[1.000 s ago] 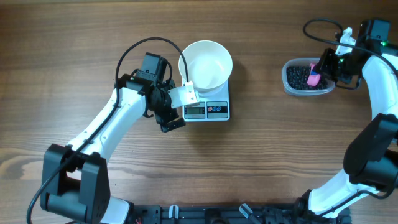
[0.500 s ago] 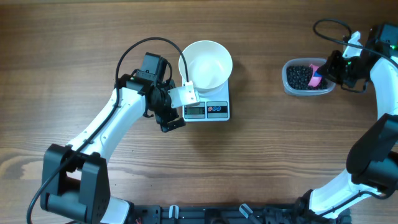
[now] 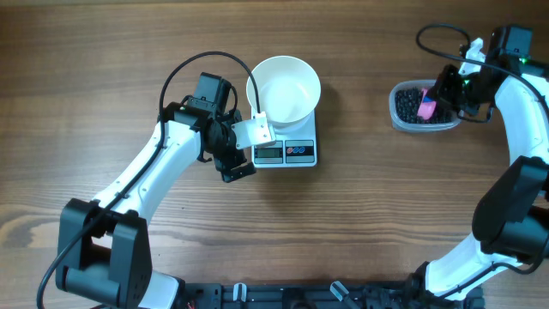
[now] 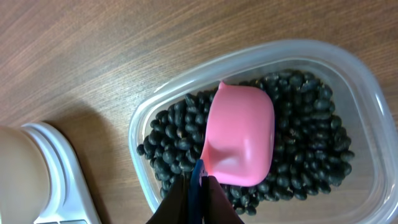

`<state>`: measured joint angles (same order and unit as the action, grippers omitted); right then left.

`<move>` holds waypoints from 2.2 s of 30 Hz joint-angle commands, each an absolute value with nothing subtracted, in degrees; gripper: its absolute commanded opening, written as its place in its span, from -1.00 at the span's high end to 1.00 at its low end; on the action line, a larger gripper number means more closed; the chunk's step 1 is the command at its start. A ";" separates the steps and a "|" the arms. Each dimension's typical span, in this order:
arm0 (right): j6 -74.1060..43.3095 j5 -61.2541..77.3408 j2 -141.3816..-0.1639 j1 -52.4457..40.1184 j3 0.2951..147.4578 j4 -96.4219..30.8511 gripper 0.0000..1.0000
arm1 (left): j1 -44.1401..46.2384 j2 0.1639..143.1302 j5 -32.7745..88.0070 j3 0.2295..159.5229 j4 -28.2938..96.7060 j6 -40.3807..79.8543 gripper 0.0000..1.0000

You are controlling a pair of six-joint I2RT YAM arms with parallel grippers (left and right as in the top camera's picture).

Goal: Scoop item into bowl and weigh 150g on scale
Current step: 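Dig the pink scoop into the black beans with the right gripper, then lift the bean-filled scoop out of the tub with the right gripper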

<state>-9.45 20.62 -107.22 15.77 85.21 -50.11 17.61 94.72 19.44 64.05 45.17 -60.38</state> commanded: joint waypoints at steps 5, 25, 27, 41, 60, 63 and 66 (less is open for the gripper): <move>-6.04 25.91 -111.28 16.73 84.71 -53.17 0.92 | 17.34 95.42 20.56 63.79 45.19 -61.30 -1.00; 1.32 57.10 -116.05 35.86 84.73 -52.01 0.90 | 17.34 95.42 20.56 63.79 45.19 -61.30 -1.00; 1.52 57.12 -116.05 37.82 84.71 -53.36 0.88 | 17.34 95.42 20.56 63.79 45.19 -61.30 -1.00; 1.48 67.20 -116.05 41.32 84.73 -55.40 0.91 | 17.37 95.42 20.56 63.79 45.19 -61.30 -1.00; 0.89 75.09 -116.05 36.95 84.73 -57.67 0.92 | 17.34 95.42 20.56 63.79 45.19 -61.30 -1.00; -0.58 75.29 -116.05 33.87 84.73 -57.67 0.91 | 17.34 95.42 20.56 63.79 45.19 -61.30 -1.00; -0.78 78.65 -116.05 30.41 84.75 -57.06 0.91 | 17.34 95.42 20.56 63.79 45.19 -61.30 -1.00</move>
